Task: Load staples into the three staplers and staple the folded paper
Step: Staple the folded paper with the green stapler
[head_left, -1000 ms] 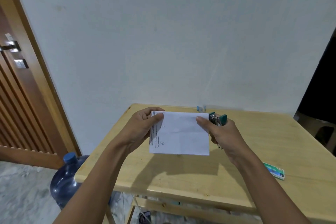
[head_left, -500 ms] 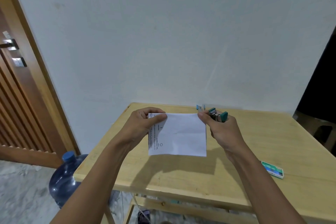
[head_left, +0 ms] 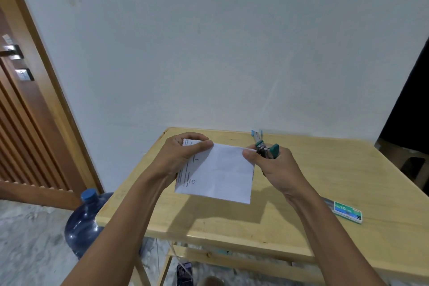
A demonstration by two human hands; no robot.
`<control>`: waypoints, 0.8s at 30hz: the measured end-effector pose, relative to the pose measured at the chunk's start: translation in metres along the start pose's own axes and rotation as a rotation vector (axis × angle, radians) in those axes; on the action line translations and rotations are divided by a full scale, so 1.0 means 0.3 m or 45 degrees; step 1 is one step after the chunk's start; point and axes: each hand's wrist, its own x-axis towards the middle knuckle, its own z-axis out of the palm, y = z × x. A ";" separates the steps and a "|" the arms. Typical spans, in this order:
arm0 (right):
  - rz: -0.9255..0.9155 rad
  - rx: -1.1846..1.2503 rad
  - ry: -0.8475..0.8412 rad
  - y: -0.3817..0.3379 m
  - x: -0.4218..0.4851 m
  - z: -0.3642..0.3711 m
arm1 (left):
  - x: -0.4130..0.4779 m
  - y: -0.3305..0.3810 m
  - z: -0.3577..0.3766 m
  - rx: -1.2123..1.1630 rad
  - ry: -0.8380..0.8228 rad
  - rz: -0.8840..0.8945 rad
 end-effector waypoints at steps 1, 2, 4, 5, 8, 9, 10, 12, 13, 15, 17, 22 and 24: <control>0.003 0.030 0.043 -0.006 0.002 0.001 | -0.001 -0.009 -0.003 -0.050 -0.024 -0.014; 0.014 0.068 0.096 -0.011 0.006 -0.002 | -0.004 -0.022 -0.008 -0.096 -0.081 -0.035; 0.029 0.129 0.179 -0.017 0.012 -0.013 | -0.011 -0.052 -0.020 -0.110 -0.214 -0.094; 0.032 0.142 0.194 -0.019 0.012 -0.018 | -0.013 -0.062 -0.027 -0.075 -0.243 -0.115; 0.046 0.137 0.193 -0.010 0.009 -0.018 | -0.005 -0.069 -0.043 -0.034 -0.196 -0.095; 0.063 0.143 0.206 -0.003 0.010 -0.014 | 0.000 -0.068 -0.039 -0.063 -0.155 -0.074; 0.082 0.164 0.233 0.005 0.013 -0.011 | 0.002 -0.065 -0.031 -0.116 -0.110 -0.051; 0.115 0.230 0.304 0.019 0.022 -0.007 | -0.001 -0.073 -0.009 -0.303 -0.045 -0.027; 0.129 0.258 0.335 0.022 0.027 -0.004 | -0.009 -0.084 0.004 -0.400 -0.055 -0.022; 0.138 0.316 0.365 0.023 0.031 0.006 | -0.029 -0.123 0.038 -0.534 -0.164 -0.034; 0.119 0.383 0.365 0.018 0.031 0.023 | -0.052 -0.161 0.086 -0.619 -0.236 -0.113; 0.116 0.453 0.370 0.008 0.027 0.053 | -0.076 -0.191 0.193 -0.651 -0.124 -0.225; 0.113 0.429 0.377 0.010 0.020 0.055 | -0.074 -0.184 0.203 -0.617 -0.086 -0.217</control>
